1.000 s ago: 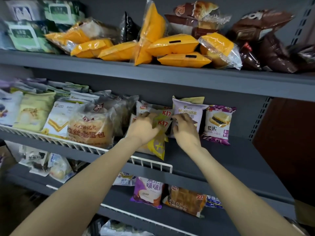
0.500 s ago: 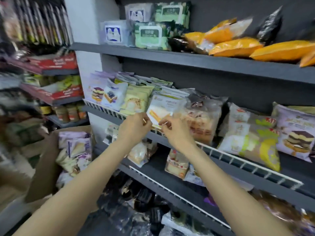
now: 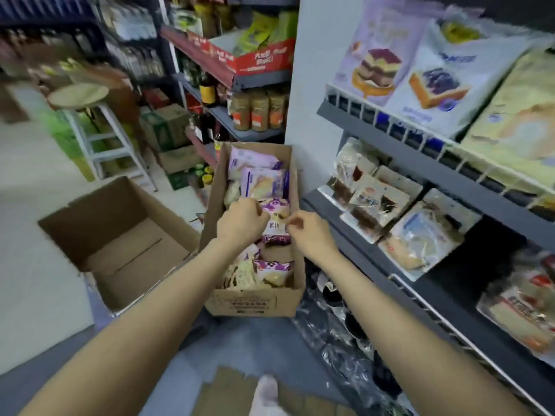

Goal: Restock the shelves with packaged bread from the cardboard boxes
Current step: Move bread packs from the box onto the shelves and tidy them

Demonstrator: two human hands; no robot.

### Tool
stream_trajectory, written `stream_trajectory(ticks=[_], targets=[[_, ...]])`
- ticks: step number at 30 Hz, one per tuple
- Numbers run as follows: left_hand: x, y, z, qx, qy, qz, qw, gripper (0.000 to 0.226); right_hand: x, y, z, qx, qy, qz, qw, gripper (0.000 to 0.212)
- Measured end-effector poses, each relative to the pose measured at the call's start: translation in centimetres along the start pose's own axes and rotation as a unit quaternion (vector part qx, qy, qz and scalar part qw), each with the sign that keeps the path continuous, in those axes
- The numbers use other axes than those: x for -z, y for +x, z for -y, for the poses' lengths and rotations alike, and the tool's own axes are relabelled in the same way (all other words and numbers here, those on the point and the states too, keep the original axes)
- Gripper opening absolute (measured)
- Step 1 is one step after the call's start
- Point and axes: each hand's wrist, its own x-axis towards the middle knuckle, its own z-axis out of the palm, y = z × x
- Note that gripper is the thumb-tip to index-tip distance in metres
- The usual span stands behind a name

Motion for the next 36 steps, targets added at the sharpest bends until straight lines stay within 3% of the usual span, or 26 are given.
stream_trajectory(ticks=[6, 9, 12, 15, 20, 26, 29, 32, 36], targets=[[-5.9, 10.9, 8.8, 0.102, 0.013, 0.130, 0.986, 0.036, -9.8, 12.8, -4.6, -0.115, -0.036, 0.104, 0.987, 0.043], [-9.0, 14.9, 11.8, 0.155, 0.006, 0.185, 0.970, 0.031, -13.1, 17.6, -7.0, -0.169, -0.020, 0.131, 0.977, 0.039], [-12.2, 18.1, 14.3, 0.215, -0.028, 0.222, 0.951, 0.041, -16.9, 22.4, -10.1, -0.208, -0.030, 0.152, 0.966, 0.075], [-14.6, 20.3, 15.7, 0.290, -0.080, 0.245, 0.922, 0.050, -19.8, 25.7, -12.7, -0.274, -0.010, 0.132, 0.953, 0.103], [-18.4, 22.1, 17.5, 0.345, -0.129, 0.245, 0.897, 0.062, -21.5, 28.9, -13.8, -0.312, -0.045, 0.041, 0.948, 0.120], [-20.2, 22.5, 18.5, 0.423, -0.169, 0.166, 0.875, 0.104, -22.2, 30.1, -14.5, -0.339, -0.064, 0.058, 0.937, 0.092], [-19.0, 22.0, 16.8, 0.418, -0.162, 0.100, 0.888, 0.104, -22.5, 29.1, -14.4, -0.342, -0.004, 0.053, 0.938, 0.103], [-17.4, 21.6, 14.8, 0.392, -0.180, 0.042, 0.901, 0.101, -21.7, 27.6, -13.5, -0.302, 0.096, -0.001, 0.949, 0.088], [-13.9, 20.3, 12.9, 0.307, -0.216, 0.015, 0.927, 0.100, -18.0, 25.0, -11.1, -0.227, 0.133, -0.040, 0.964, 0.078]])
